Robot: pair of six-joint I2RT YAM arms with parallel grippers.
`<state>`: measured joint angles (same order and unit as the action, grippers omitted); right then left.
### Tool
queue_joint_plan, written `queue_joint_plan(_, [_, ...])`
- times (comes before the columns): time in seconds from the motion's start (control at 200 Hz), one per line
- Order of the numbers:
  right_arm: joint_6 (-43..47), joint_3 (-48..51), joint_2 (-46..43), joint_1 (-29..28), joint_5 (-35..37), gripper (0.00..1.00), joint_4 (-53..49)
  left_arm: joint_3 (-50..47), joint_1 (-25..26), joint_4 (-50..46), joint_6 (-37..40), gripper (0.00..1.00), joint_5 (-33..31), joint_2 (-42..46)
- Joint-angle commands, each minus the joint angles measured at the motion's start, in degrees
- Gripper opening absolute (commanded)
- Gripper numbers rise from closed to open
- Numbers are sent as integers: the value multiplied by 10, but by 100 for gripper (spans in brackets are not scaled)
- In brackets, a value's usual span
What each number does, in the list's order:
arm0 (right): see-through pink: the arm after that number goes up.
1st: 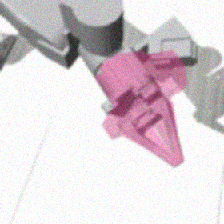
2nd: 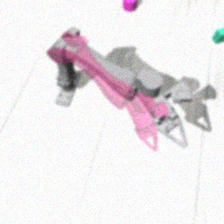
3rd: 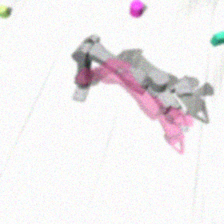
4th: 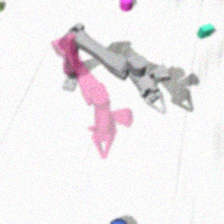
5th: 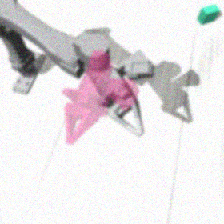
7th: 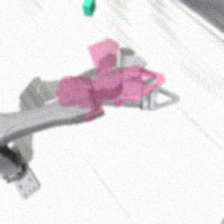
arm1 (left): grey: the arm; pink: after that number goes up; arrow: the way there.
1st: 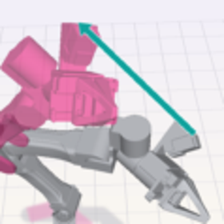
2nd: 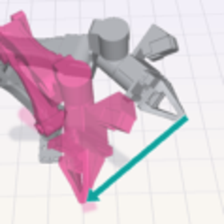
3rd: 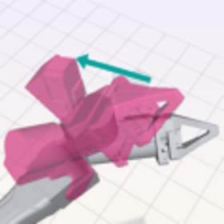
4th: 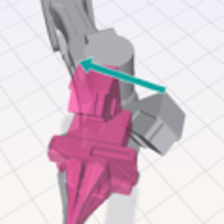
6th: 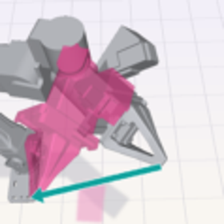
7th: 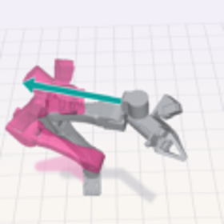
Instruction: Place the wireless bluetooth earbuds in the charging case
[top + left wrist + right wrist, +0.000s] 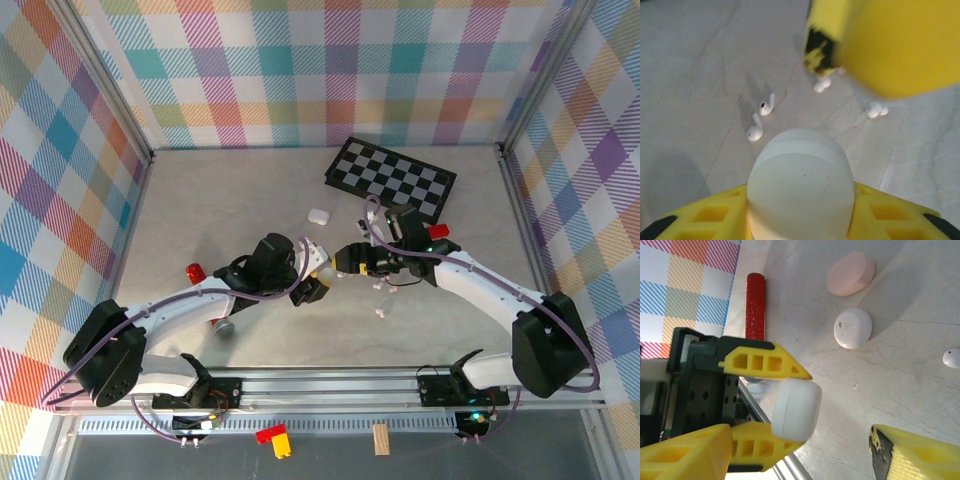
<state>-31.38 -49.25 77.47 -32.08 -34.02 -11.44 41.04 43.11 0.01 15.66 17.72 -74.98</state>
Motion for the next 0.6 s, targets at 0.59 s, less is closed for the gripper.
queue_joint_plan(0.59, [-38, -17, 54, -25, -48, 36, 10, -10, 16, 48, 39, 42, -7, 30])
